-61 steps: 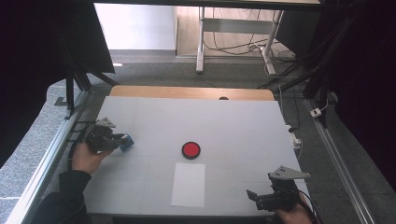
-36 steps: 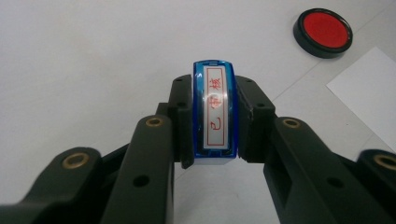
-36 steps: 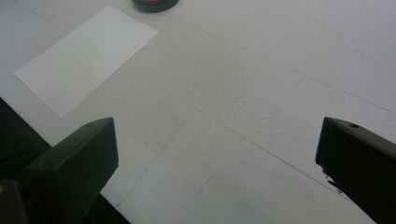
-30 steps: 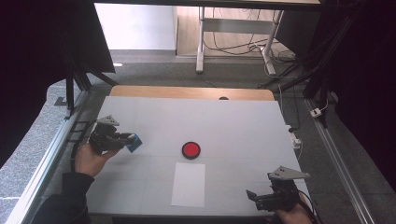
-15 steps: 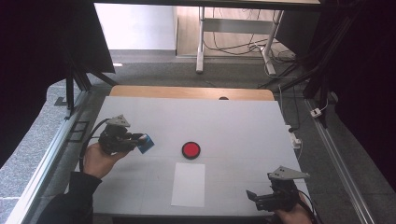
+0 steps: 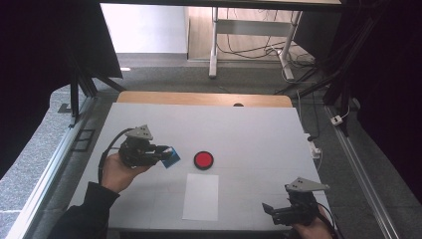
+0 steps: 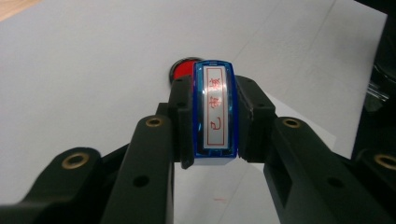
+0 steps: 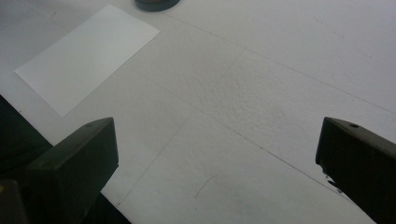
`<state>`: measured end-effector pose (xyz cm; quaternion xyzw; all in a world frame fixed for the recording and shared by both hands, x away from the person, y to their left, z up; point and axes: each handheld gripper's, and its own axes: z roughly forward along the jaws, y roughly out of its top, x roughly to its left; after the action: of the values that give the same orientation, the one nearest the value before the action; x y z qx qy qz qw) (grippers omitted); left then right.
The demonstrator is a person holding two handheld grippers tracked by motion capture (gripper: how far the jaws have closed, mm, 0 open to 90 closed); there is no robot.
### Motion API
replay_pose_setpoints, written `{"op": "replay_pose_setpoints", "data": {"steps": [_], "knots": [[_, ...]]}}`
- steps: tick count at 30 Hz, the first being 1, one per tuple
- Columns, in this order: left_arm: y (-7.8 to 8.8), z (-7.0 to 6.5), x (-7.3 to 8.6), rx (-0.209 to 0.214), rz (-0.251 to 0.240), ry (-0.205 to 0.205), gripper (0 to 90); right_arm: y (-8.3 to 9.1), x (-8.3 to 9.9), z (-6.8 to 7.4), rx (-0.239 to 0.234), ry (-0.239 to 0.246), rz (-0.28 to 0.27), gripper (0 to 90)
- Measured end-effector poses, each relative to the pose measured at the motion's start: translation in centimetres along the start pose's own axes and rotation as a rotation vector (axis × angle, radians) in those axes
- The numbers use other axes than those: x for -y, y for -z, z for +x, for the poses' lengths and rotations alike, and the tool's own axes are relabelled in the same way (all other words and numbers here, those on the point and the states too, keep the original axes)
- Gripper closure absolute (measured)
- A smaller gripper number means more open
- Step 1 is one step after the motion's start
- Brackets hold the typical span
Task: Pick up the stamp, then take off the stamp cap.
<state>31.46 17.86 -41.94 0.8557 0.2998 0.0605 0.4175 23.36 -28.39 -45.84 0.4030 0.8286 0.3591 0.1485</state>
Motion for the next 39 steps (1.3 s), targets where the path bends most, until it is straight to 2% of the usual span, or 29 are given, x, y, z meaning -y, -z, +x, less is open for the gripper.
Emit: {"op": "replay_pose_setpoints", "data": {"steps": [11, 25, 33, 39], "knots": [[-1.0, -1.6, -0.9, 0.066, -0.019, -0.044, 70.8, 0.0, 0.0, 0.1, 0.001, 0.010, 0.005, 0.0], [-1.7, -4.1, -1.9, 0.110, -0.049, -0.148, 70.8, 0.0, 0.0, 0.1, -0.010, 0.012, -0.004, 0.0], [-2.1, -4.6, -2.0, 0.123, -0.038, -0.173, 70.8, 0.0, 0.0, 0.1, -0.012, 0.013, 0.001, 0.0], [-2.1, -4.8, -2.0, 0.144, -0.046, -0.172, 70.8, 0.1, 0.0, 0.1, -0.019, 0.020, -0.011, 0.0]]}}
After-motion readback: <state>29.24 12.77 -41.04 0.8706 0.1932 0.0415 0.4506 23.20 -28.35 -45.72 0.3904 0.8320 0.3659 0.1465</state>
